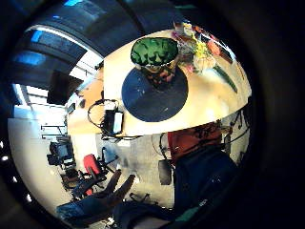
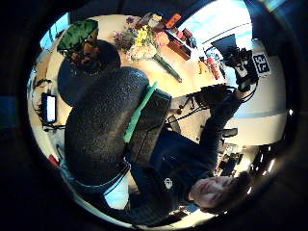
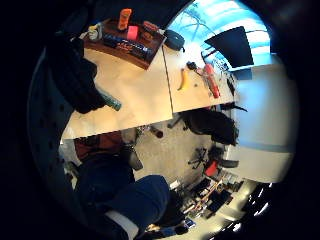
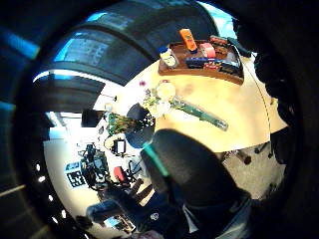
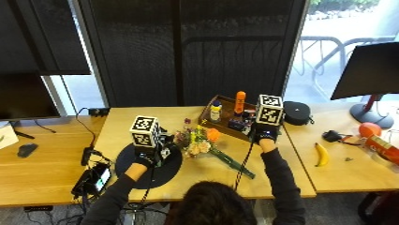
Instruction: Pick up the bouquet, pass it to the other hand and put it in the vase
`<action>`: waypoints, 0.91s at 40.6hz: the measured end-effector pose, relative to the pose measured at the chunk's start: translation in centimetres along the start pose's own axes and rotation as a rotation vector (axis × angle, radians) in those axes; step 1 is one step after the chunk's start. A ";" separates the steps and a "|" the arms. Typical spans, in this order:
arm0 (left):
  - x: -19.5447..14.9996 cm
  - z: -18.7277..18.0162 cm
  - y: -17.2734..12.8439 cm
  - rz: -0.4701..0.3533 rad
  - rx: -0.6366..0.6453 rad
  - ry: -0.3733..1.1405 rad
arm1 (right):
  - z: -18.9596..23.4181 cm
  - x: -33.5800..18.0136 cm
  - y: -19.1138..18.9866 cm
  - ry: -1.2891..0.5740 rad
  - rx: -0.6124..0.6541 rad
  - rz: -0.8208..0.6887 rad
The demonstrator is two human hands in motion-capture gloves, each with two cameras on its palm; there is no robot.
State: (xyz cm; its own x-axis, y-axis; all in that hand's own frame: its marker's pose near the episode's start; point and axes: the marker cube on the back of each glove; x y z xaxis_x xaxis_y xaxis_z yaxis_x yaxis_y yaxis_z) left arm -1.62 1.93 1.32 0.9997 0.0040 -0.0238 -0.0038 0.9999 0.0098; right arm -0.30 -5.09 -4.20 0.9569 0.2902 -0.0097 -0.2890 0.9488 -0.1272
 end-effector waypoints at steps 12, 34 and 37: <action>1.1 0.5 -0.3 0.033 0.000 0.018 | 2.5 1.3 -3.5 -0.059 -0.088 0.061; 1.7 0.1 -1.5 0.018 0.047 0.082 | 19.0 0.3 -7.7 -0.083 -0.214 0.054; 1.4 0.0 -1.4 0.015 0.052 0.082 | 21.4 0.1 -7.2 -0.081 -0.280 0.094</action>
State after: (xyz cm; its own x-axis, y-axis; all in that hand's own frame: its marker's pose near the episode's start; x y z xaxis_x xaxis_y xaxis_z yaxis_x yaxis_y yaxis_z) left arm -0.26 0.48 1.32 0.9942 0.0216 -0.1055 -0.0150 0.9979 0.0627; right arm 1.28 -9.23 17.91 0.9177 0.3948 0.0429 -0.3468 0.8492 -0.3982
